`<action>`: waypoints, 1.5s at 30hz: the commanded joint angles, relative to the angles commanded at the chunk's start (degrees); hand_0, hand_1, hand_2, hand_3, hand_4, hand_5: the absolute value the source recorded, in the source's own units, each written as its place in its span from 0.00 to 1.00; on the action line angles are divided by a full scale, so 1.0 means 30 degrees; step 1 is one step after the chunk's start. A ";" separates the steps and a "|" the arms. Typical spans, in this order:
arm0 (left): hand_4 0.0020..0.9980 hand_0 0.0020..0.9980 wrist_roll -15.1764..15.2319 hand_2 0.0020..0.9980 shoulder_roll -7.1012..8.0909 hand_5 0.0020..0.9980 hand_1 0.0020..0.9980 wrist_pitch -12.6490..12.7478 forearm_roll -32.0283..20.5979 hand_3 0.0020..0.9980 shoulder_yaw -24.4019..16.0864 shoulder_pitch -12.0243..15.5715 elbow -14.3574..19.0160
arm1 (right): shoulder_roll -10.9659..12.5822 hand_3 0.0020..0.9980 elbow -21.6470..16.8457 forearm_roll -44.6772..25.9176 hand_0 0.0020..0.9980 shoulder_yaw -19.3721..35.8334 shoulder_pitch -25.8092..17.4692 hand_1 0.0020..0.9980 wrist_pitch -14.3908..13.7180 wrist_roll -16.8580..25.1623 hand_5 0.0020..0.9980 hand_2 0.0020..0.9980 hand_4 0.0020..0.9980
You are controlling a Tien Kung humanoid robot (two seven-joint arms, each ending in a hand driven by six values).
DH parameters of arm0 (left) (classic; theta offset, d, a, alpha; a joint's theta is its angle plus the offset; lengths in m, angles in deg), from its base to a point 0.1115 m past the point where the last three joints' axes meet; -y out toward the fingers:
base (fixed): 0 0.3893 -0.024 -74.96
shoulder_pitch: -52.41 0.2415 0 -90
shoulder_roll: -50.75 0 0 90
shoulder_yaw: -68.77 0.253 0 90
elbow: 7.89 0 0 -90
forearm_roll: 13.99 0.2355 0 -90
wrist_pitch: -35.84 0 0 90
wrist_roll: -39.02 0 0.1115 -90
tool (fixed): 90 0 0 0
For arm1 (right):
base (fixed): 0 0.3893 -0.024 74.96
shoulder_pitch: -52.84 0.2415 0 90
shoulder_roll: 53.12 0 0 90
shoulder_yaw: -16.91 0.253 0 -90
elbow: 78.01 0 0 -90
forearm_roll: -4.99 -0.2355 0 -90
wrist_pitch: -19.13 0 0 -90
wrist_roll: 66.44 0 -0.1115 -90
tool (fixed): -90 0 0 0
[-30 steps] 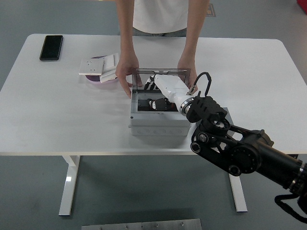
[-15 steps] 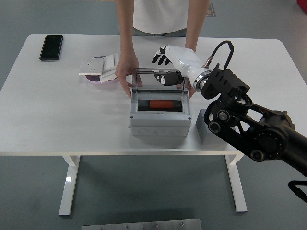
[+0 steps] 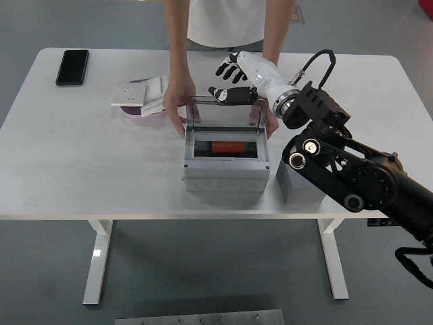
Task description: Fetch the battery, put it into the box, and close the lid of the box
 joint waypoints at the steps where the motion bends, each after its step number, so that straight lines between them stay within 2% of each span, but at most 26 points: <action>1: 0.39 0.61 -0.0003 0.60 0.0003 0.00 0.74 -0.0005 0.0003 0.55 0.0002 0.0002 0.0001 | -0.0057 0.77 0.0170 -0.0252 0.78 -0.0014 -0.0013 0.73 -0.0100 0.0089 1.00 0.73 0.93; 5: 0.39 0.61 -0.0014 0.60 0.0003 0.00 0.74 -0.0020 0.0045 0.55 -0.0012 -0.0003 0.0002 | -0.0367 0.77 0.1000 -0.0929 0.78 -0.0101 -0.0078 0.73 -0.0484 0.0587 1.00 0.73 0.93; 6: 0.39 0.61 -0.0014 0.60 0.0001 0.00 0.74 -0.0028 0.0054 0.55 -0.0012 -0.0009 0.0002 | -0.0465 0.78 0.1297 -0.1114 0.87 -0.0154 -0.0091 0.76 -0.0578 0.0774 1.00 0.76 0.94; 11: 0.39 0.61 -0.0048 0.60 0.0001 0.00 0.74 -0.0037 0.0137 0.55 -0.0055 -0.0040 0.0009 | -0.0734 0.78 0.2212 -0.1758 0.87 -0.0304 -0.0097 0.76 -0.0817 0.1284 1.00 0.76 0.94; 12: 0.39 0.61 -0.0047 0.60 0.0006 0.00 0.74 -0.0036 0.0152 0.55 -0.0062 -0.0051 0.0007 | -0.0779 0.79 0.2352 -0.1897 0.94 -0.0344 -0.0095 0.79 -0.0869 0.1334 1.00 0.78 0.96; 17: 0.39 0.61 -0.0047 0.60 0.0033 0.00 0.74 -0.0031 0.0180 0.55 -0.0074 -0.0081 0.0010 | -0.0907 0.79 0.2611 -0.2453 0.94 -0.0660 -0.0134 0.79 -0.1029 0.1406 1.00 0.78 0.96; 18: 0.39 0.61 -0.0047 0.60 0.0033 0.00 0.74 -0.0027 0.0178 0.55 -0.0076 -0.0083 0.0010 | -0.0926 0.80 0.2643 -0.2590 0.99 -0.0764 -0.0150 0.81 -0.1074 0.1442 1.00 0.78 0.97; 24: 0.39 0.61 -0.0038 0.60 0.0018 0.00 0.74 -0.0004 0.0154 0.55 -0.0056 -0.0064 0.0021 | -0.0973 0.81 0.2568 -0.2794 1.00 -0.1437 -0.0177 0.82 -0.1144 0.1291 1.00 0.79 0.99; 35: 0.39 0.61 0.0083 0.60 -0.0019 0.00 0.74 0.0029 -0.0144 0.55 0.0109 0.0064 0.0021 | -0.0579 0.81 0.1343 -0.3146 1.00 -0.2264 -0.0465 0.82 -0.0757 0.0480 1.00 0.79 0.99; 36: 0.39 0.61 0.0092 0.60 -0.0018 0.00 0.74 0.0031 -0.0173 0.55 0.0125 0.0083 0.0023 | -0.0532 0.81 0.1202 -0.3167 0.90 -0.2287 -0.0485 0.77 -0.0702 0.0358 1.00 0.77 0.99; 41: 0.39 0.61 0.0180 0.60 -0.0018 0.00 0.74 0.0060 -0.0330 0.55 0.0216 0.0128 0.0014 | -0.0353 0.81 0.0742 -0.3572 0.90 -0.2366 -0.0548 0.77 -0.0156 -0.0375 1.00 0.77 0.99; 42: 0.39 0.61 0.0192 0.60 -0.0022 0.00 0.74 0.0064 -0.0354 0.55 0.0234 0.0135 0.0015 | -0.0305 0.77 0.0651 -0.3816 0.80 -0.2377 -0.0572 0.72 0.0051 -0.0596 1.00 0.73 0.99; 45: 0.39 0.61 0.0213 0.60 -0.0024 0.00 0.74 0.0082 -0.0406 0.55 0.0261 0.0160 0.0020 | -0.0208 0.77 0.0389 -0.4280 0.80 -0.2384 -0.0633 0.72 0.0532 -0.1185 1.00 0.73 0.99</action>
